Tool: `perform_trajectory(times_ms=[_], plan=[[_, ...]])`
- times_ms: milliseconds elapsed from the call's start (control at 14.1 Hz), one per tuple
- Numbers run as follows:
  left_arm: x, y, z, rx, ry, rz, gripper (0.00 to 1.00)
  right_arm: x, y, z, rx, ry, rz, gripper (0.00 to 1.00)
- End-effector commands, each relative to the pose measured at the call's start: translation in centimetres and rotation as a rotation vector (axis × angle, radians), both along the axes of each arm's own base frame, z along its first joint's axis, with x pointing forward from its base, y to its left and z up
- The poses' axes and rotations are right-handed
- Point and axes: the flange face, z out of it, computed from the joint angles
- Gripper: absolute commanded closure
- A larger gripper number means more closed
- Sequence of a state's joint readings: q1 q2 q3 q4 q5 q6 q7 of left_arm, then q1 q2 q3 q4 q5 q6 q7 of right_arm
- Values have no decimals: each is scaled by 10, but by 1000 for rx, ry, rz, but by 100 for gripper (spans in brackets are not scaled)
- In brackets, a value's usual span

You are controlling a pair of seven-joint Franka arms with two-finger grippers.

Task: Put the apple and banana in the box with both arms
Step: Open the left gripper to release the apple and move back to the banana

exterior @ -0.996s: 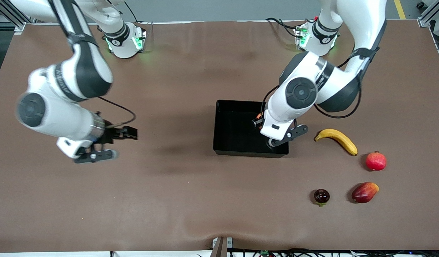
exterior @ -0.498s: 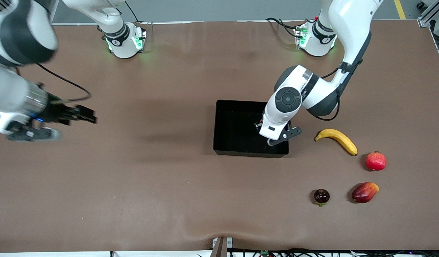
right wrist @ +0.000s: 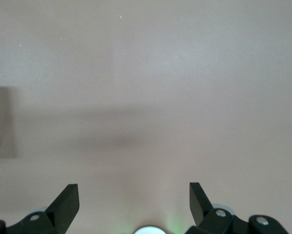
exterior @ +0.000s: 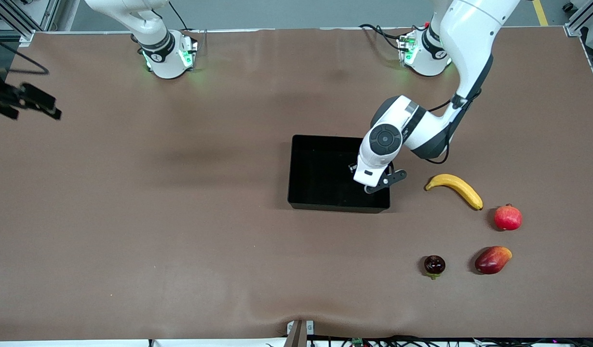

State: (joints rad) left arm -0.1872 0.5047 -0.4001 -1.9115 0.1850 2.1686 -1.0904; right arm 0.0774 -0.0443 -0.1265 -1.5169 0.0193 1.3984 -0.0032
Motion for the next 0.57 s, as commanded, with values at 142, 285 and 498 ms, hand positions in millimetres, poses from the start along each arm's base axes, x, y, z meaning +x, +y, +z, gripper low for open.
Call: perform_trajectory(times_ms=[142,285,498], plan=[[0,0,-38,56,-55,9,100,-10,-8,2,-10,29,-5,0],[4,0,-39,51,-65,26,61,-12,-3,1,-8,52,-8,0],[16,-2,-17,43,-110,29,0,-12,4,0,-12,56,-21,0]])
